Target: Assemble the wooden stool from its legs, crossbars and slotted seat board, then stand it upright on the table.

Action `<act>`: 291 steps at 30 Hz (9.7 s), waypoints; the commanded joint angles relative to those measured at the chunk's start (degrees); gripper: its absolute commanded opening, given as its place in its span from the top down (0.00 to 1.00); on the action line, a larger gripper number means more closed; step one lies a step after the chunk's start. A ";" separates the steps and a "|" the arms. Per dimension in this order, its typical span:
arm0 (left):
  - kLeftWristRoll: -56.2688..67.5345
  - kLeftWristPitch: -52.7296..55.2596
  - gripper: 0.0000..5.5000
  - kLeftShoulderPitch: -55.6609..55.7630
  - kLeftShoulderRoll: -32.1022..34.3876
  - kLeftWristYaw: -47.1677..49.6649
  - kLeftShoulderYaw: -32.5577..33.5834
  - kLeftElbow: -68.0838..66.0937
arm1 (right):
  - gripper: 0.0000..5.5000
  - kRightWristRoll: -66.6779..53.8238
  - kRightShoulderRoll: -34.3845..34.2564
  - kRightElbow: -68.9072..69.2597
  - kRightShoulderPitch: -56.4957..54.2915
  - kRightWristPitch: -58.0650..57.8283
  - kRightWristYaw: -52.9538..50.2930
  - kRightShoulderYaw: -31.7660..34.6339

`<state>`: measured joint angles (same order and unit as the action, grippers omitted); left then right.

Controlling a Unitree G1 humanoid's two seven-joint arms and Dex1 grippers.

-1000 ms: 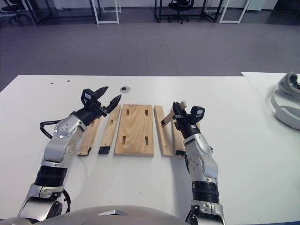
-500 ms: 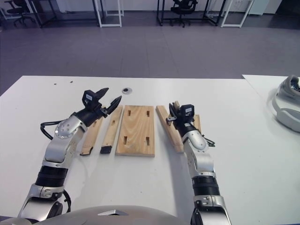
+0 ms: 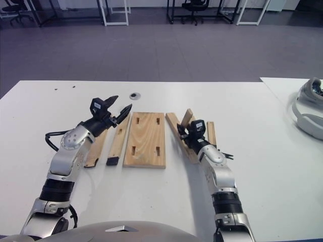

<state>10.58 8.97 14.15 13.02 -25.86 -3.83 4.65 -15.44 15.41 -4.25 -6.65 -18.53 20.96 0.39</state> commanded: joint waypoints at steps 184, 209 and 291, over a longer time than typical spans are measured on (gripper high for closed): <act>6.11 3.06 0.63 7.91 11.67 -13.80 -2.61 9.94 | 0.60 -46.83 -12.22 4.34 -35.10 -30.10 -8.50 21.32; 0.01 19.78 0.22 -24.39 11.41 1.73 1.12 23.96 | 0.82 -71.16 -4.25 43.55 19.31 -22.55 -42.73 32.97; -5.66 15.27 0.22 6.53 12.75 -21.49 -15.15 -15.72 | 0.25 7.74 23.13 5.56 3.61 9.50 28.86 -19.34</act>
<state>4.08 26.80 18.84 27.59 -44.68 -18.10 -6.67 -7.85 38.29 -1.29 -4.57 -9.22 44.99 -15.52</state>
